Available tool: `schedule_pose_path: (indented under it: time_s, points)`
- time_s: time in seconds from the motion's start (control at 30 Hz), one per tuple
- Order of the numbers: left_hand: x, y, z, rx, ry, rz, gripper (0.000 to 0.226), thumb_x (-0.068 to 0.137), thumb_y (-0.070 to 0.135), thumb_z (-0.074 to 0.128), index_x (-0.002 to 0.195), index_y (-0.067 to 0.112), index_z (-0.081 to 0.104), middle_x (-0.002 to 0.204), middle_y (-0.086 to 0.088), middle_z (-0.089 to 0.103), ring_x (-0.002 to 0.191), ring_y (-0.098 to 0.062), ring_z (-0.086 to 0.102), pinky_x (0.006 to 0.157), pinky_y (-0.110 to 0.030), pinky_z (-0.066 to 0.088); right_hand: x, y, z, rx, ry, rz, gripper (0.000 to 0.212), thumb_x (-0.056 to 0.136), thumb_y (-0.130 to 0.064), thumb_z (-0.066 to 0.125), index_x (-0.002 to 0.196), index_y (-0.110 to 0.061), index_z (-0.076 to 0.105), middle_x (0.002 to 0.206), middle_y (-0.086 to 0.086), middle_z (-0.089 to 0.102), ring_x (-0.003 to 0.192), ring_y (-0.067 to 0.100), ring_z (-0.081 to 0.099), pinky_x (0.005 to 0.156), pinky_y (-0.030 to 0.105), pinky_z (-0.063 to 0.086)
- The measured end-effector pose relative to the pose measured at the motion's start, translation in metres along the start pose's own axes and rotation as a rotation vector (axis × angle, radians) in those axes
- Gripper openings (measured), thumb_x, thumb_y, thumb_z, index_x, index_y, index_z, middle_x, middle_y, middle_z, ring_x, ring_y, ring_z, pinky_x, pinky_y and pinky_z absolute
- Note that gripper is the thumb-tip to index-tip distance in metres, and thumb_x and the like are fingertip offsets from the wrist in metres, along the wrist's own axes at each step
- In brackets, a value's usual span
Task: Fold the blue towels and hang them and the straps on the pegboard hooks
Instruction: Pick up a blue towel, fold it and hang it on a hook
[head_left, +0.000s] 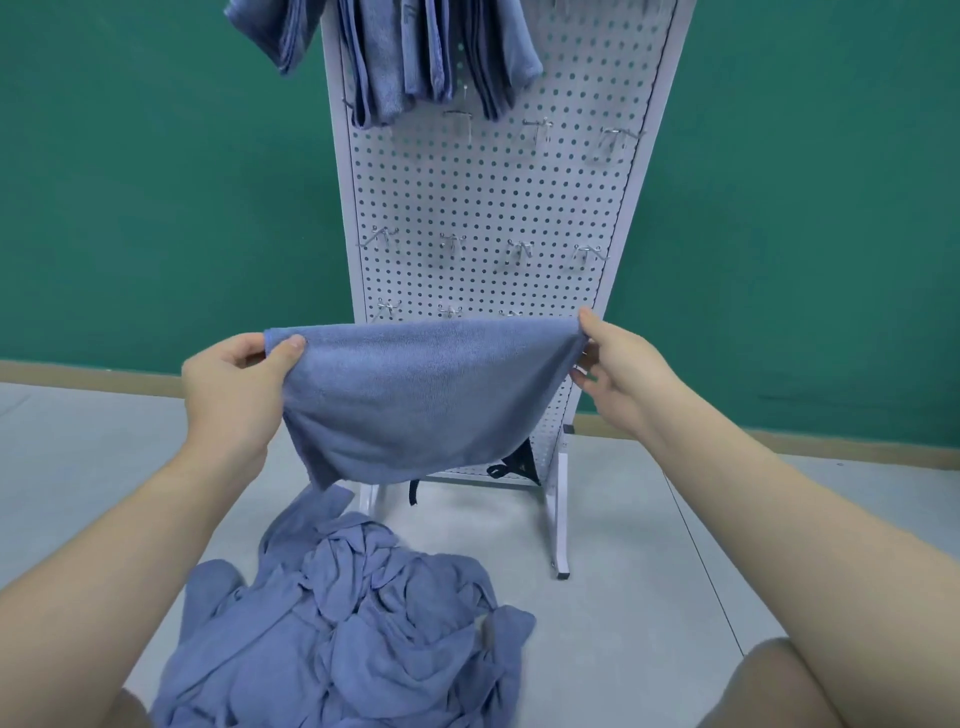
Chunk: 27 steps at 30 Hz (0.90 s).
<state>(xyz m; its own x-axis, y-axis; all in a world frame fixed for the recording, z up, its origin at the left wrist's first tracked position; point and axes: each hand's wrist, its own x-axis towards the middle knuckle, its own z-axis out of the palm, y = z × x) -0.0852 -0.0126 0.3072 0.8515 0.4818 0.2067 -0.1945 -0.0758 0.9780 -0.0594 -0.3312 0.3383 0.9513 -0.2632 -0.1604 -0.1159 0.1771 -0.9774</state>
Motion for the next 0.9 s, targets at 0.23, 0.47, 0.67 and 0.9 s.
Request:
schedule_pose_path:
  time_s: [0.23, 0.47, 0.67, 0.9]
  points:
    - [-0.005, 0.013, -0.006, -0.03, 0.037, 0.133, 0.01, 0.09, 0.026, 0.073, 0.08, 0.025, 0.072, 0.084, 0.001, 0.071, 0.078, -0.014, 0.061, 0.078, -0.038, 0.053, -0.009, -0.019, 0.002, 0.016, -0.048, -0.185, 0.027, 0.108, -0.029, 0.054, 0.1, -0.011, 0.072, 0.098, -0.001, 0.078, 0.085, 0.012, 0.072, 0.077, 0.026, 0.056]
    - [0.0, -0.001, 0.0, -0.029, 0.082, 0.046, 0.026, 0.085, 0.021, 0.082, 0.089, 0.025, 0.057, 0.076, 0.001, 0.063, 0.066, -0.016, 0.054, 0.071, -0.037, 0.048, -0.002, -0.009, -0.008, -0.168, -0.11, -0.178, 0.015, 0.101, -0.014, 0.063, 0.088, -0.011, 0.07, 0.089, 0.005, 0.072, 0.077, 0.018, 0.063, 0.071, 0.03, 0.05]
    - [0.013, -0.052, 0.002, 0.193, -0.189, -0.382, 0.019, 0.086, 0.005, 0.081, 0.099, -0.001, 0.069, 0.092, -0.018, 0.071, 0.073, -0.028, 0.067, 0.063, -0.03, 0.065, 0.021, 0.058, -0.022, -0.526, -0.038, 0.087, 0.036, 0.08, -0.021, 0.082, 0.106, -0.002, 0.066, 0.093, 0.01, 0.067, 0.077, 0.024, 0.061, 0.072, 0.036, 0.06]
    - [0.007, -0.054, 0.013, 0.334, -0.164, -0.339, 0.02, 0.089, 0.005, 0.075, 0.072, 0.003, 0.064, 0.079, -0.019, 0.071, 0.073, -0.034, 0.072, 0.075, -0.044, 0.064, -0.012, 0.081, 0.012, -0.456, -0.178, 0.307, 0.016, 0.092, 0.001, 0.074, 0.082, -0.004, 0.063, 0.079, 0.012, 0.069, 0.069, 0.018, 0.068, 0.054, 0.022, 0.059]
